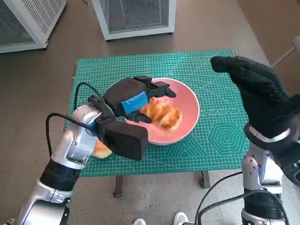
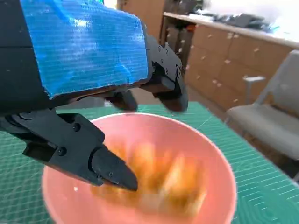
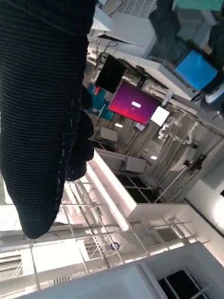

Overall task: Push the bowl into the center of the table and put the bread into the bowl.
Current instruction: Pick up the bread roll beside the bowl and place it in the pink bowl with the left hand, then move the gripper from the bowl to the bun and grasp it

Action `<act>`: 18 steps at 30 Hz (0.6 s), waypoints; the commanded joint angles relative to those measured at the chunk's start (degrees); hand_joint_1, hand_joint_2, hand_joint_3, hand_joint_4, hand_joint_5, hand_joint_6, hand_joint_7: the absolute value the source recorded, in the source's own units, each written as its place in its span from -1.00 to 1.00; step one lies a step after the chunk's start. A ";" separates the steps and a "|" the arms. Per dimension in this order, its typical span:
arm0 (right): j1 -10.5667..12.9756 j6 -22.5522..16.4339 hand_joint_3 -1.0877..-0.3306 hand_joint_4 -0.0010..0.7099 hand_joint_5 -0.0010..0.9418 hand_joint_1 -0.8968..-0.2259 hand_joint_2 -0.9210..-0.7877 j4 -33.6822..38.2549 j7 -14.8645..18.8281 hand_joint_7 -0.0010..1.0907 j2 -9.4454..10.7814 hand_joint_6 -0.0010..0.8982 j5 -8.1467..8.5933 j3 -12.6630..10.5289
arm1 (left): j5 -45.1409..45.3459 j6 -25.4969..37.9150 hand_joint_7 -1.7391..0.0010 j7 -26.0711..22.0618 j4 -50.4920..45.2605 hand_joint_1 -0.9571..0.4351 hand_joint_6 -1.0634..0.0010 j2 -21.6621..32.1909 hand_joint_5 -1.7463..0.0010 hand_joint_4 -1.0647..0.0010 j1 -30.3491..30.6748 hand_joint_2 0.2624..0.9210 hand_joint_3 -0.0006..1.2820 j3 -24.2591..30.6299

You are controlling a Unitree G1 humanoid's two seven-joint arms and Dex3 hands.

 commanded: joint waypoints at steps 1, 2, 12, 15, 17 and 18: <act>1.37 0.15 0.60 0.10 -1.00 0.18 -1.00 -0.06 -0.70 -0.02 -0.13 -0.71 -1.05 0.26 | 0.39 0.64 0.79 -1.28 -3.42 -0.14 0.58 1.56 0.99 0.70 1.08 0.74 -0.99 0.72; 1.37 0.15 0.60 0.10 -1.00 0.18 -1.00 -0.06 -0.73 -0.02 -0.12 -0.71 -1.09 0.30 | 0.30 0.85 0.80 -1.51 -3.97 -0.15 0.60 1.74 0.99 0.72 1.30 0.74 -0.99 0.91; 1.62 0.99 0.60 0.10 -1.00 0.19 -1.00 -0.28 -0.64 -0.03 -0.06 -0.70 -0.55 0.88 | -2.07 2.46 0.85 -3.60 -13.37 -0.15 0.64 4.91 1.00 0.76 5.84 0.72 -1.00 5.51; 1.85 1.37 0.60 0.10 -1.00 0.18 -1.00 -0.51 -0.49 -0.03 -0.06 -0.71 -0.16 1.05 | -2.45 1.41 0.86 -2.97 -17.36 -0.14 0.63 6.54 1.00 0.76 8.67 0.71 -1.00 7.53; 1.99 1.68 0.60 0.10 -1.00 0.18 -1.00 -0.73 -0.43 -0.03 -0.07 -0.71 0.03 1.15 | -2.74 0.82 0.86 -2.65 -19.89 -0.13 0.62 7.46 1.00 0.76 10.65 0.70 -1.00 8.89; 2.05 1.82 0.60 0.10 -1.00 0.18 -1.00 -0.87 -0.43 -0.03 -0.08 -0.71 0.07 1.18 | -2.84 0.66 0.86 -2.61 -20.82 -0.13 0.62 7.76 1.00 0.76 11.36 0.70 -1.00 9.40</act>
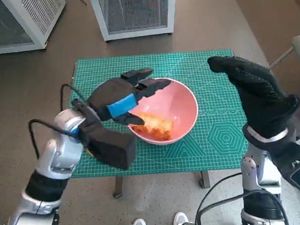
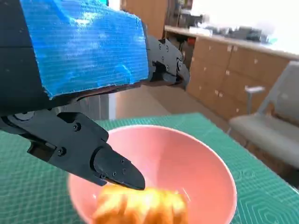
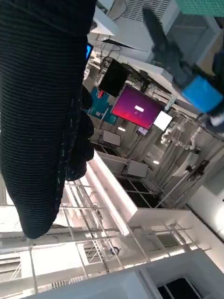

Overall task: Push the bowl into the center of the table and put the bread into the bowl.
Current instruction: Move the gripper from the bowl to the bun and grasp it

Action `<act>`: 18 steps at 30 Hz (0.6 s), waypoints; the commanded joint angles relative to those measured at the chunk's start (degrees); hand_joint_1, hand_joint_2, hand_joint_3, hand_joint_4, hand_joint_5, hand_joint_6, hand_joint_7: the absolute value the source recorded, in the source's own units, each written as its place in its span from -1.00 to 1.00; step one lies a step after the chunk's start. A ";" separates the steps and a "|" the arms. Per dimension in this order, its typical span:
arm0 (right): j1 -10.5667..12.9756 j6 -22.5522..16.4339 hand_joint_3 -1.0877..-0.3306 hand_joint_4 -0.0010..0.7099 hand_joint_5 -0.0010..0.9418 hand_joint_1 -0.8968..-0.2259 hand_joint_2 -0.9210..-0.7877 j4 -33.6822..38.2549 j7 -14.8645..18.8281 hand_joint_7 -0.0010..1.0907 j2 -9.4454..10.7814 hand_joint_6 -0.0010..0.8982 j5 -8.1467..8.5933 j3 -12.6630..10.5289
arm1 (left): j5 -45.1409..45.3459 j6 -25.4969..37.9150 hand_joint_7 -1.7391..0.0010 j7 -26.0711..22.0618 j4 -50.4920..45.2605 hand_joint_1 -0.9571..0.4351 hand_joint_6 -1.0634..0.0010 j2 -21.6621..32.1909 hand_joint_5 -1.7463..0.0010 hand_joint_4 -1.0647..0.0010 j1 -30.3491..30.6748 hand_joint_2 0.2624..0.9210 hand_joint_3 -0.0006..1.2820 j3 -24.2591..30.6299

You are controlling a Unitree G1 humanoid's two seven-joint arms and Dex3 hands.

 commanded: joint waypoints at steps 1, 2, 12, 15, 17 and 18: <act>1.85 1.28 0.60 0.10 -1.00 0.18 -1.00 -0.52 0.22 -0.02 -0.16 -0.71 0.46 0.42 | -1.15 -1.29 0.86 0.63 -6.70 -0.13 0.62 2.75 1.00 0.75 5.02 0.69 -1.00 3.68; 1.90 1.39 0.60 0.10 -1.00 0.18 -1.00 -0.58 0.25 -0.02 -0.20 -0.71 0.48 0.42 | -1.37 -1.30 0.87 0.62 -7.99 -0.13 0.61 3.11 1.00 0.75 5.95 0.69 -1.00 4.45; 2.46 2.91 0.60 0.09 -1.00 0.16 -1.00 -1.57 0.84 -0.02 -0.62 -0.72 1.64 0.40 | -4.98 3.39 0.86 -4.18 -21.91 -0.11 0.53 8.35 0.99 0.71 14.78 0.61 -1.00 13.54; 2.65 3.25 0.61 0.09 -1.00 0.16 -1.00 -1.81 1.10 -0.01 -0.74 -0.72 2.10 0.36 | -4.91 5.33 0.86 -5.49 -25.37 -0.10 0.50 9.73 0.99 0.70 17.40 0.58 -1.00 15.99; 2.68 3.45 0.61 0.09 -1.00 0.16 -1.00 -1.91 1.19 -0.01 -0.79 -0.72 2.29 0.36 | -4.88 6.31 0.86 -6.22 -27.13 -0.10 0.49 10.48 0.99 0.69 19.06 0.56 -1.00 17.37; 2.68 3.51 0.61 0.09 -1.00 0.16 -1.00 -1.93 1.22 -0.01 -0.80 -0.72 2.34 0.37 | -4.89 6.72 0.86 -6.53 -27.81 -0.10 0.48 10.78 0.99 0.69 19.75 0.54 -1.00 17.91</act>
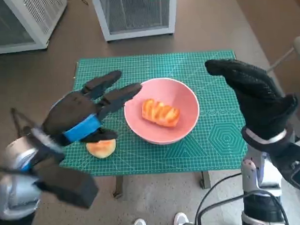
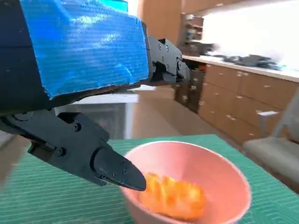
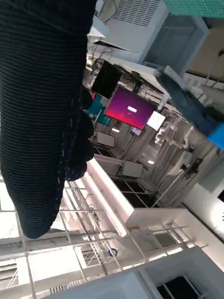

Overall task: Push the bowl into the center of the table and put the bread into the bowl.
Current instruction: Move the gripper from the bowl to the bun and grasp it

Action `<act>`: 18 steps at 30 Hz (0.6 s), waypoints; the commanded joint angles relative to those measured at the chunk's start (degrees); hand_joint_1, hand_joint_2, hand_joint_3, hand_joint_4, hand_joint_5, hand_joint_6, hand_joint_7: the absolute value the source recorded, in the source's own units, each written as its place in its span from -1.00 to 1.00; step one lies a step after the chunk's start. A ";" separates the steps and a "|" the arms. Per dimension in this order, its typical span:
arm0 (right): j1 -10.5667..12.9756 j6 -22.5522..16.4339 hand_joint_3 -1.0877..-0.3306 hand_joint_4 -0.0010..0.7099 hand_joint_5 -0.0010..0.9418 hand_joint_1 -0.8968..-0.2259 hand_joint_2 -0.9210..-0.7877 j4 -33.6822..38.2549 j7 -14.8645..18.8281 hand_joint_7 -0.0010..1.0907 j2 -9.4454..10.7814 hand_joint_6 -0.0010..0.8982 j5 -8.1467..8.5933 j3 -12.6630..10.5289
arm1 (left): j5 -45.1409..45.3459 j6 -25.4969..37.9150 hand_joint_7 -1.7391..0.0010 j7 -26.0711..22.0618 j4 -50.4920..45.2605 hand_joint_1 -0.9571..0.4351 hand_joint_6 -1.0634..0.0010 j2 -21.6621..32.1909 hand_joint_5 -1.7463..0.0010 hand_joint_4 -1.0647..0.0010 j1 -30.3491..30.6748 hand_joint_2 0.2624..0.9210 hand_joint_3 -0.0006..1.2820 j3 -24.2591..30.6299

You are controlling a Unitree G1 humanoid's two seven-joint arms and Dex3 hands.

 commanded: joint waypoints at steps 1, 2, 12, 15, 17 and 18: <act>1.26 1.05 0.61 0.09 -1.00 0.16 -1.00 -0.12 0.73 -0.01 -0.60 -0.72 0.27 0.05 | -0.55 2.34 0.86 -2.10 -4.71 -0.10 0.48 2.34 0.99 0.69 4.31 0.54 -1.00 3.45; 1.25 1.10 0.61 0.09 -1.00 0.16 -1.00 -0.12 0.79 -0.01 -0.65 -0.72 0.34 0.01 | -0.54 2.70 0.86 -2.37 -5.34 -0.10 0.48 2.59 0.99 0.68 4.99 0.52 -1.00 3.88; 0.98 1.38 0.61 0.09 -1.00 0.17 -1.00 0.45 1.40 -0.01 -0.74 -0.74 0.76 -0.18 | 0.22 4.08 0.89 -2.98 -8.20 -0.10 0.46 3.23 0.99 0.66 12.18 0.50 -1.00 5.82; 1.08 1.75 0.61 0.09 -1.00 0.17 -1.00 0.07 1.39 -0.01 -0.76 -0.74 0.91 -0.15 | 0.55 4.01 0.89 -2.44 -7.62 -0.09 0.45 2.85 0.99 0.66 14.01 0.51 -1.00 5.57; 1.15 1.94 0.60 0.09 -1.00 0.17 -1.00 -0.17 1.37 -0.01 -0.76 -0.74 0.92 -0.12 | 0.77 3.78 0.90 -1.86 -6.83 -0.09 0.44 2.52 0.99 0.66 14.91 0.51 -0.99 5.23; 1.20 2.01 0.60 0.09 -1.00 0.17 -1.00 -0.25 1.41 -0.01 -0.80 -0.75 0.98 -0.16 | 0.90 3.73 0.90 -1.61 -6.51 -0.09 0.43 2.33 0.99 0.65 15.22 0.52 -0.99 5.01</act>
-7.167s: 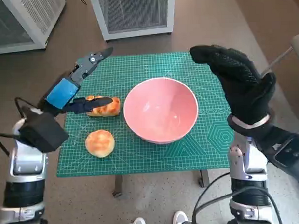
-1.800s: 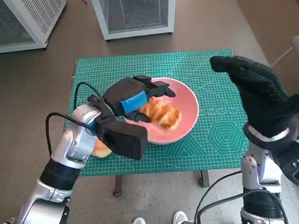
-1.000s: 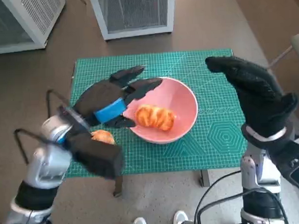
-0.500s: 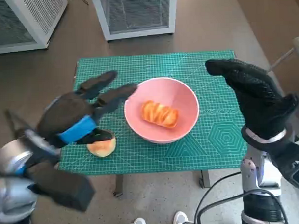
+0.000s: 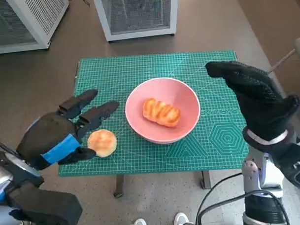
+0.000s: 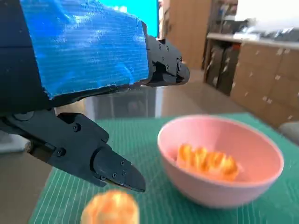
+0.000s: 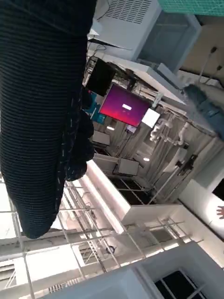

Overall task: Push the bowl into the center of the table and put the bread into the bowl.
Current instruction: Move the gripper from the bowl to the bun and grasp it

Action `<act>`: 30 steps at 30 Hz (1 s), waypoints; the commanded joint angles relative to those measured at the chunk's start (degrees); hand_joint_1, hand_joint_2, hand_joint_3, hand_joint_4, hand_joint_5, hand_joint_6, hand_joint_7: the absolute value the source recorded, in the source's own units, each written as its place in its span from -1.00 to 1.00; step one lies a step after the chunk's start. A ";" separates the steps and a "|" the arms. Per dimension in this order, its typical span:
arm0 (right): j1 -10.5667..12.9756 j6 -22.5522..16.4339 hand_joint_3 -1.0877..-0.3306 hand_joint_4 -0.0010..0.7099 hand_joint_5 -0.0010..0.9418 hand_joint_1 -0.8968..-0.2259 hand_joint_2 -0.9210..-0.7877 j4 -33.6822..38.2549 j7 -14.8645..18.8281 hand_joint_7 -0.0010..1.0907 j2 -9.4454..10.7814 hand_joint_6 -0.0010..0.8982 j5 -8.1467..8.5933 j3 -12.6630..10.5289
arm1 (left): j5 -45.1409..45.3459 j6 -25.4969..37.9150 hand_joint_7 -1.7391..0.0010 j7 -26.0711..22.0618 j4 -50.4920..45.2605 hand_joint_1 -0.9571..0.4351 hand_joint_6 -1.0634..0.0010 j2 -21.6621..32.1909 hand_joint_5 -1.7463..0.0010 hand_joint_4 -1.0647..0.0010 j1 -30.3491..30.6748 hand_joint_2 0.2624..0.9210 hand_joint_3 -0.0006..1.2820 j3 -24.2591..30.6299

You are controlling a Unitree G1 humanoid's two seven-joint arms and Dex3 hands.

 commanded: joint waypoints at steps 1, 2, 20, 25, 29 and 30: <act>0.98 1.07 0.60 0.09 -1.00 0.17 -1.00 -0.25 0.62 -0.01 -0.48 -0.75 0.59 -0.10 | 0.78 -0.12 0.90 1.30 1.27 -0.09 0.42 -0.76 0.99 0.65 2.36 0.52 -0.99 -0.75; 1.00 1.13 0.60 0.09 -1.00 0.17 -1.00 -0.29 0.67 -0.01 -0.51 -0.75 0.64 -0.12 | 0.90 -0.19 0.90 1.58 1.73 -0.10 0.41 -0.93 0.99 0.64 2.60 0.52 -0.99 -1.03; 0.60 1.03 0.58 0.09 -1.00 0.17 -1.00 0.22 1.39 0.01 -1.48 -0.76 0.70 -0.89 | 6.45 -1.26 0.95 7.65 18.59 -0.05 0.33 -4.83 0.98 0.53 0.12 0.58 -0.99 -10.89; 0.45 1.16 0.58 0.09 -1.00 0.17 -1.00 0.20 1.28 0.01 -1.67 -0.76 0.72 -1.11 | 7.56 -0.36 0.97 8.17 25.69 0.01 0.33 -6.13 0.99 0.52 -2.81 0.60 -0.99 -13.80; 0.62 0.99 0.59 0.09 -1.00 0.17 -1.00 0.00 1.03 0.01 -1.62 -0.76 0.54 -1.16 | 8.45 0.44 0.98 8.36 31.59 0.07 0.33 -6.99 0.99 0.52 -5.55 0.61 -0.99 -16.20; 0.65 0.94 0.59 0.09 -1.00 0.17 -1.00 -0.03 0.99 0.01 -1.62 -0.76 0.51 -1.16 | 8.59 0.59 0.98 8.39 32.76 0.09 0.33 -7.15 0.99 0.52 -6.12 0.62 -0.99 -16.66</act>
